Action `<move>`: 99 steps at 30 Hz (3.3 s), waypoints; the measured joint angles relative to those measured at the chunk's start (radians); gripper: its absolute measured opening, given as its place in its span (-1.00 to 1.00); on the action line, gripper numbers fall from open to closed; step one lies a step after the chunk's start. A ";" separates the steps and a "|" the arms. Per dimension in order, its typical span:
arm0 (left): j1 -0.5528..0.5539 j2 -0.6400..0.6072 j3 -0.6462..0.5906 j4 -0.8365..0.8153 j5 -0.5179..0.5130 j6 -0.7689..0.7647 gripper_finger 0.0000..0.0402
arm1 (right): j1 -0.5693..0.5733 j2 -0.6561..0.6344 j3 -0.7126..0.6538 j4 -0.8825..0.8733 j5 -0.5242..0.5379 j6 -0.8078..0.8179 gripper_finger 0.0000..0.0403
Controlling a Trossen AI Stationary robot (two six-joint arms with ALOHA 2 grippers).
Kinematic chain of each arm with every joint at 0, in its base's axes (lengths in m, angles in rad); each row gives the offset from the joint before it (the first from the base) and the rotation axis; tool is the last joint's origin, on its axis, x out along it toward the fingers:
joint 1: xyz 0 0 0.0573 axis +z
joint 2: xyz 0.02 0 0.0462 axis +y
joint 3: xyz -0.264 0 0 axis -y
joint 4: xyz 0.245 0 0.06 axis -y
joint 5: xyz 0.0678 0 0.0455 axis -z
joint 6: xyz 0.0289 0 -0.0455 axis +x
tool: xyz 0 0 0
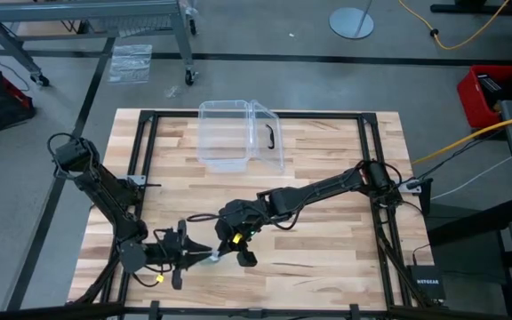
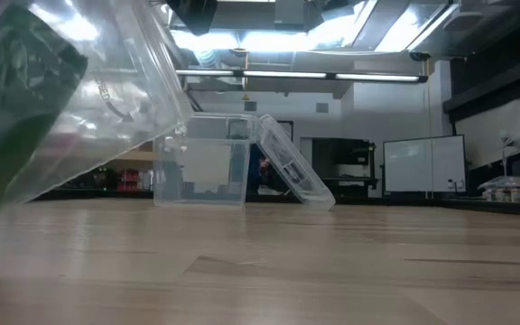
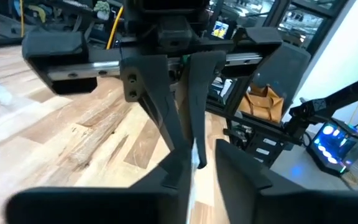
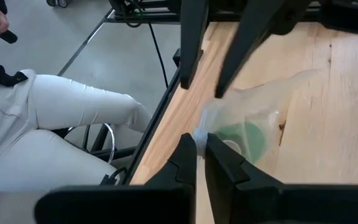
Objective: Roll bandage
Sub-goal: Close the transparent zip bag
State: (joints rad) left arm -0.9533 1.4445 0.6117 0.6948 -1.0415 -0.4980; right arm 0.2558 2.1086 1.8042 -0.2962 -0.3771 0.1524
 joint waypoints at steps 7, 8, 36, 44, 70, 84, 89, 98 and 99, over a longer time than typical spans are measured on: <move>0.045 0.000 0.000 -0.003 0.088 -0.019 -0.35 | 0.000 0.000 0.000 0.017 0.000 0.000 -0.92; 0.051 0.000 0.000 -0.003 0.096 -0.019 -0.33 | 0.000 0.000 0.000 0.017 0.000 0.000 -0.92; 0.064 0.001 0.000 -0.024 0.114 0.034 -1.00 | -0.001 0.000 0.001 0.013 0.003 -0.001 -0.92; 0.064 -0.007 0.000 -0.022 0.083 0.066 -1.00 | -0.002 0.000 0.003 -0.003 -0.007 -0.001 -0.92; 0.035 -0.078 0.001 -0.001 0.044 0.129 -1.00 | 0.000 0.003 -0.001 -0.067 -0.007 -0.001 -0.92; 0.032 -0.079 0.000 -0.151 0.073 -0.071 -0.49 | 0.000 0.003 0.000 -0.013 -0.001 -0.001 -0.92; 0.032 -0.079 0.000 -0.152 0.073 -0.071 -0.33 | 0.000 0.003 0.000 0.033 -0.001 -0.001 -0.92; 0.032 -0.079 0.000 -0.133 0.096 -0.071 -0.33 | -0.001 0.002 0.000 0.064 0.018 -0.003 -0.92; 0.032 -0.079 0.000 -0.133 0.097 -0.071 -0.33 | -0.001 0.002 0.000 0.064 0.018 -0.004 -0.92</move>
State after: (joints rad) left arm -0.9215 1.3655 0.6117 0.5619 -0.9449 -0.5694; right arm 0.2550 2.1105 1.8046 -0.2322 -0.3592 0.1483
